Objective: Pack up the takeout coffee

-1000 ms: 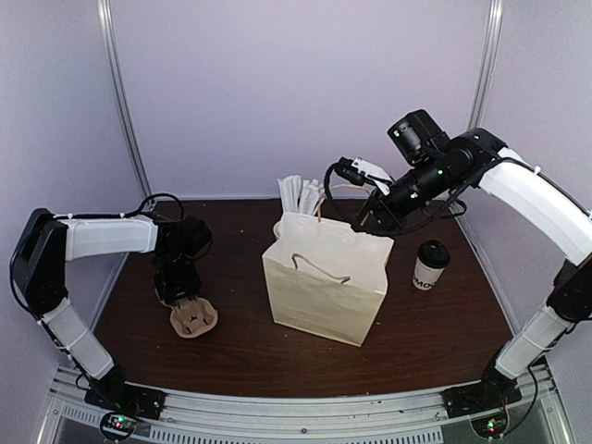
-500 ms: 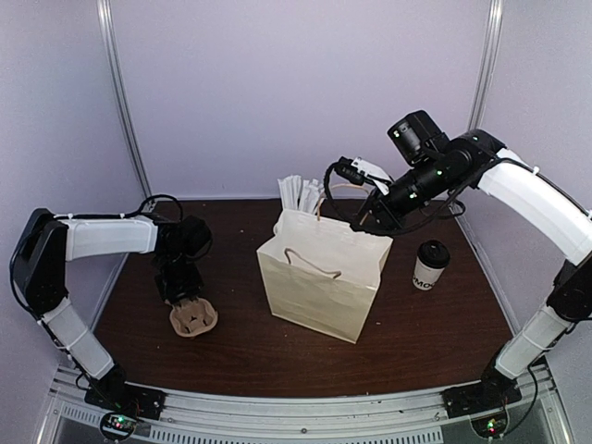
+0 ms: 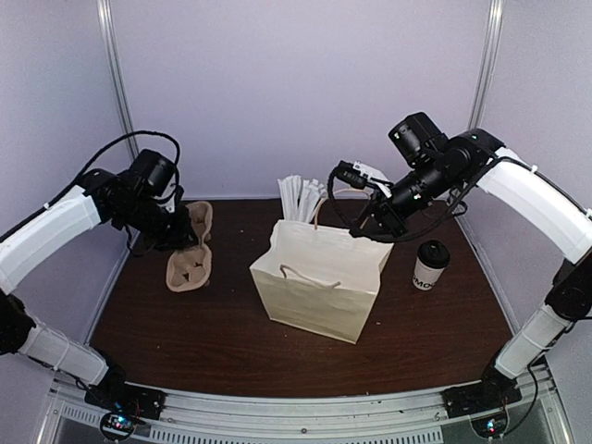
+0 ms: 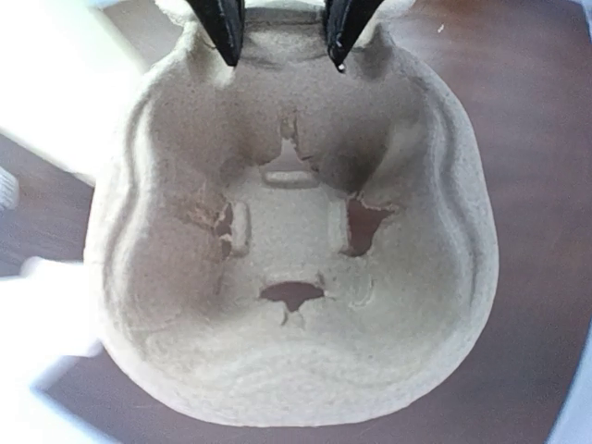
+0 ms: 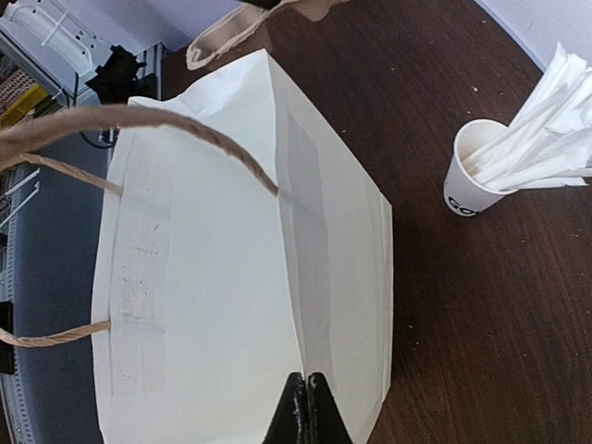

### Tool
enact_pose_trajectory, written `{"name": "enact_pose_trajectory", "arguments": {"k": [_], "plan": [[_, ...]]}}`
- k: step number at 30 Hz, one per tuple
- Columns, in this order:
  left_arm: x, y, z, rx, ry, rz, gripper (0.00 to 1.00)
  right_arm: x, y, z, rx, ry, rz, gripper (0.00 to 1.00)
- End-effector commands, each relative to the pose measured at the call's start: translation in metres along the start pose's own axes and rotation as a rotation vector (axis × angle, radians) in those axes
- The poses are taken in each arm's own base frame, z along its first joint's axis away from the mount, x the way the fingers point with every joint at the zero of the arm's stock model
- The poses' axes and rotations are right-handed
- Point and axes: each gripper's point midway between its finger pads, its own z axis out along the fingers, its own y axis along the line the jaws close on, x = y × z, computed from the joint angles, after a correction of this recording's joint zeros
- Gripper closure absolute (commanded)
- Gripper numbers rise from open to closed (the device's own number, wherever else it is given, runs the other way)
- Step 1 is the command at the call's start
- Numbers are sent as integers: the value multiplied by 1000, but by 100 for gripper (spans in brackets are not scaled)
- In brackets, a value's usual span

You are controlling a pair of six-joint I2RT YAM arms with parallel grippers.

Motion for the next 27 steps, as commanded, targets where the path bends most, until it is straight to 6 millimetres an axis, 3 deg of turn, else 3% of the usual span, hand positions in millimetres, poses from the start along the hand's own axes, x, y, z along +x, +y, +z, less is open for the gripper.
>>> {"name": "enact_pose_trajectory", "arguments": {"k": [1, 6, 11, 17, 27], "plan": [[-15, -73, -74, 425, -124, 351, 79, -3, 34, -6, -208, -1, -71, 100], [-24, -115, -158, 717, -342, 564, 76, -4, 54, -8, -345, 24, -88, 100], [-22, -133, -210, 858, -418, 677, 75, -5, 62, -4, -403, 51, -74, 100], [-19, -145, -236, 961, -472, 739, 75, -10, 47, 14, -324, 57, -61, 100], [0, -172, -241, 1066, -423, 838, 76, -13, 37, 15, -263, 59, -69, 98]]}}
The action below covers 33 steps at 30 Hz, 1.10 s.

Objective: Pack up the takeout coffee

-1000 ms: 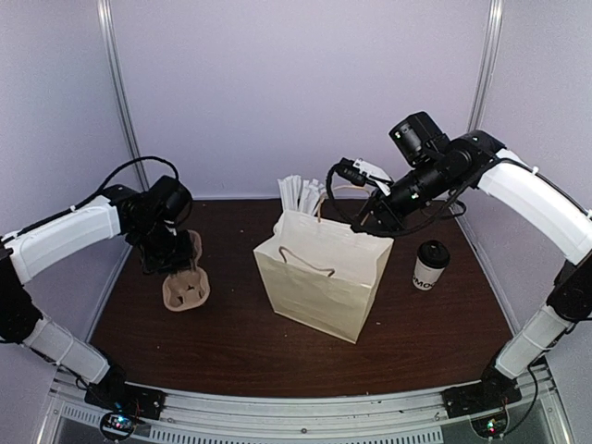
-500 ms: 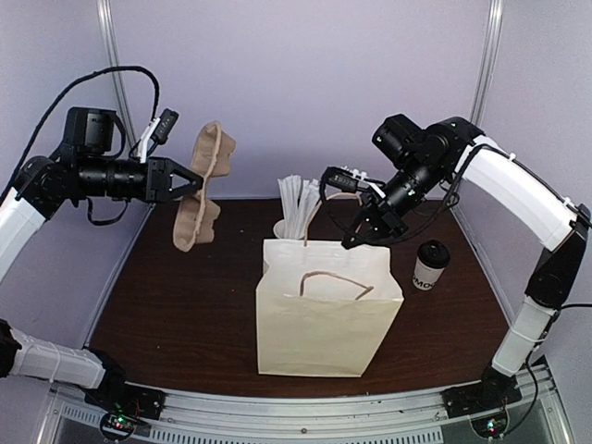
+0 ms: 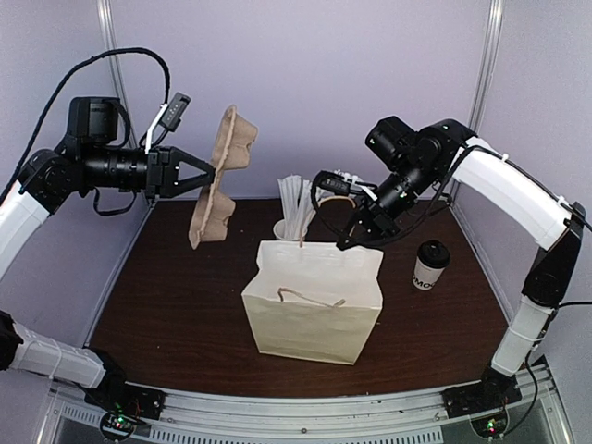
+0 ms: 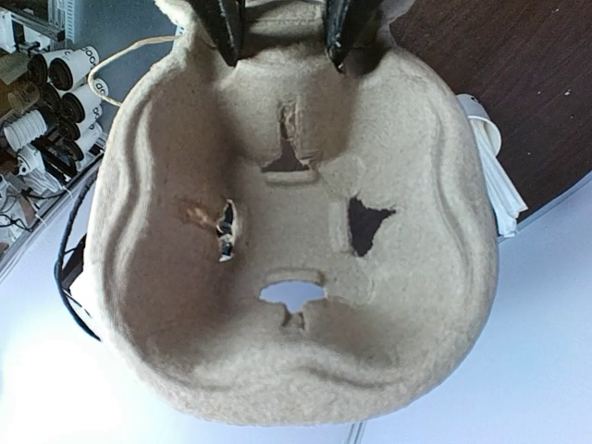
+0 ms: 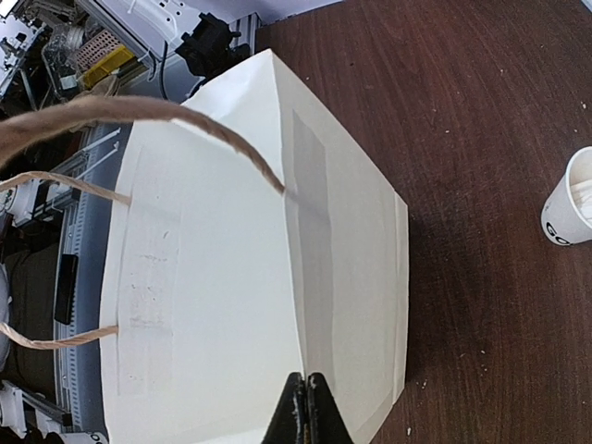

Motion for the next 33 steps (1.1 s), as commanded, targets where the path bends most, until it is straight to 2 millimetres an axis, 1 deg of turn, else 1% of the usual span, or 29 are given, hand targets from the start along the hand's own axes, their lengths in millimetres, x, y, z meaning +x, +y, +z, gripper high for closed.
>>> {"name": "enact_pose_trajectory", "arguments": {"k": [1, 3, 5, 6, 8, 9, 12, 15, 17, 19, 21, 25, 28, 31, 33], "plan": [[-14, -22, 5, 84, -32, 104, 76, -8, -7, -3, 51, -13, -21, 94], [-10, -28, 12, 106, -13, 132, 76, -9, -11, -3, 68, -9, -18, 84], [-9, -36, 18, 131, -2, 159, 76, -13, -7, -11, 67, -17, -25, 73], [-9, -41, 21, 150, 7, 172, 76, -16, -2, -18, 60, -27, -37, 63], [-13, -46, 25, 167, 14, 195, 76, -21, 14, -37, 32, -61, -66, 48], [-16, -47, 26, 172, 14, 204, 76, -24, 21, -48, 22, -86, -78, 42], [-23, -57, 30, 234, 11, 248, 75, -25, 37, -80, 26, -155, -98, 33], [-30, -61, 38, 265, 4, 285, 75, -17, 44, -104, 60, -204, -95, 30], [-34, -68, 45, 320, 4, 295, 76, -7, 43, -115, 99, -223, -79, 30], [-34, -81, 53, 390, 14, 308, 76, 5, 33, -126, 149, -247, -34, 30], [-30, -92, 62, 448, 26, 330, 76, 18, 25, -130, 178, -267, 13, 30], [-17, -102, 79, 536, 66, 389, 76, 42, 17, -129, 200, -279, 84, 30], [-8, -104, 89, 565, 89, 434, 76, 51, 19, -127, 217, -287, 82, 31], [-6, -99, 97, 563, 89, 475, 76, 52, 32, -123, 172, -320, 40, 32], [-5, -98, 102, 569, 92, 488, 76, 49, 52, -119, 92, -346, -15, 33]]}}
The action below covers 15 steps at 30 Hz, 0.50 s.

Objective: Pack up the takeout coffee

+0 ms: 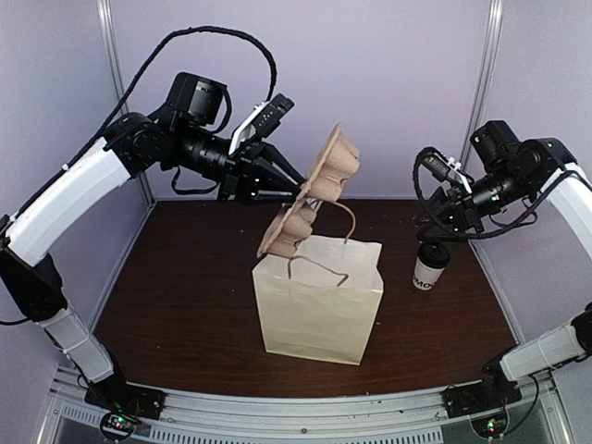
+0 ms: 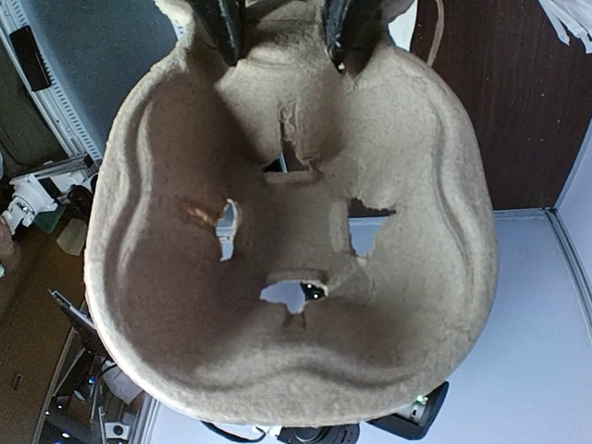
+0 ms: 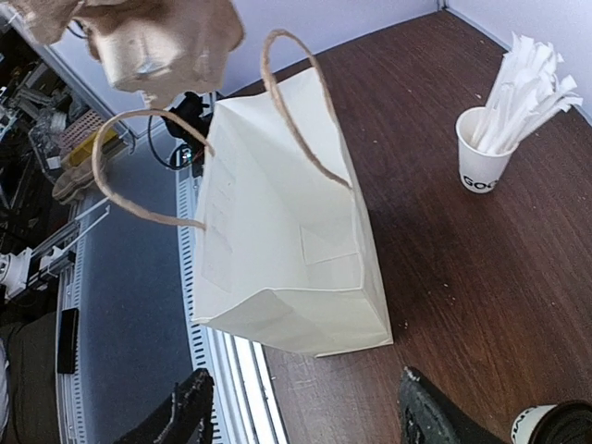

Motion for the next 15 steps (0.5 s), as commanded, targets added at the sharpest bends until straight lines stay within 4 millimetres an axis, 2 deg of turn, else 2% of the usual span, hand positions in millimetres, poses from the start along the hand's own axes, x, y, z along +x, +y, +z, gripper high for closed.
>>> {"name": "enact_pose_trajectory", "arguments": {"k": [1, 3, 4, 7, 10, 12, 15], "plan": [[-13, -4, 1, 43, -23, 125, 77, -10, 49, -7, -152, -97, -160, 32], [-15, -2, 3, 55, -20, 130, 77, -6, 75, -5, -194, -62, -273, 29], [-14, 0, 5, 57, -18, 129, 78, -6, 81, -3, -198, -42, -314, 28], [-9, 6, 10, 55, -7, 132, 78, -14, 93, 5, -259, -7, -343, 28], [-8, 9, 12, 56, -6, 127, 78, -22, 106, 25, -290, 28, -409, 28], [-10, 11, 13, 50, -6, 127, 78, -26, 109, 43, -276, 76, -434, 30], [-12, 12, 13, 46, -9, 123, 78, -30, 102, 70, -183, 137, -475, 32]]}}
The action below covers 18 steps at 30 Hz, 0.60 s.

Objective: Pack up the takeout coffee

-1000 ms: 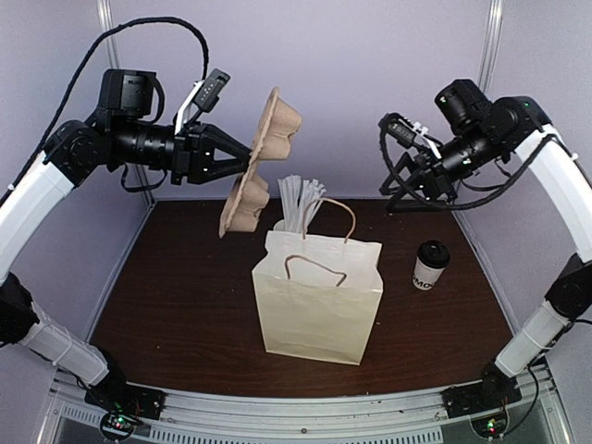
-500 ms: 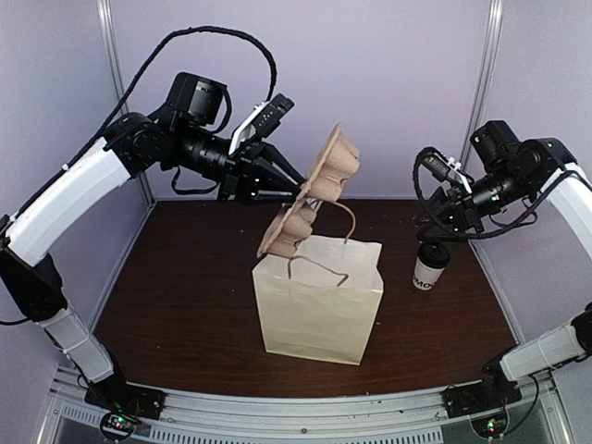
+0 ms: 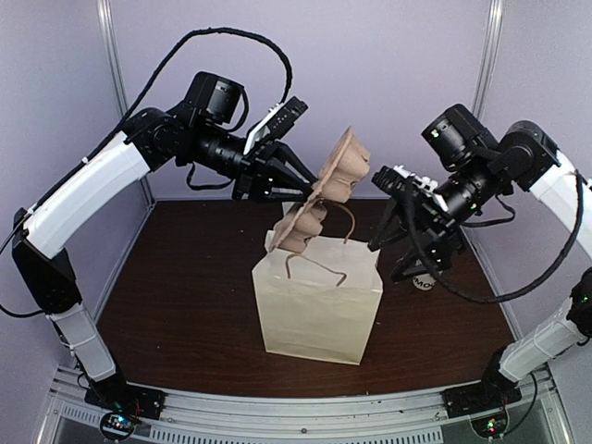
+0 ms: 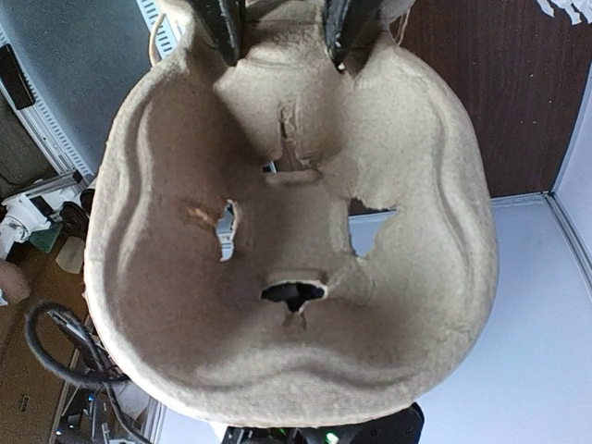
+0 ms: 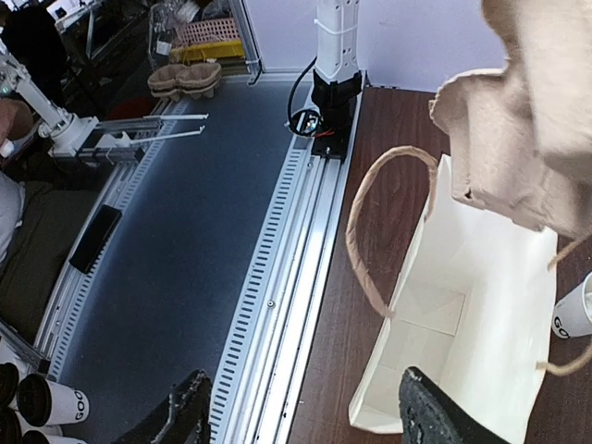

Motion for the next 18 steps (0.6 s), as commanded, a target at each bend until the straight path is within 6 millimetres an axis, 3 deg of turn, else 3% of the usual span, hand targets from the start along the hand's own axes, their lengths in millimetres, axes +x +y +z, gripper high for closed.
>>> {"name": "enact_pose_trajectory", "arguments": {"k": [1, 3, 7, 13, 18], "plan": [[-15, -4, -3, 13, -31, 41, 78, -1, -31, 31, 150, 125, -42, 32], [-13, -1, -2, 9, -26, 34, 78, -1, -37, 41, 204, 166, -67, 33], [-4, 1, 4, 32, -14, 4, 78, -4, -29, 53, 232, 206, -130, 31], [9, 6, 10, 34, 9, -22, 78, -4, 4, 67, 101, 221, -195, 27], [19, 8, 14, 31, 39, -34, 78, -16, 26, 60, 4, 179, -224, 23]]}}
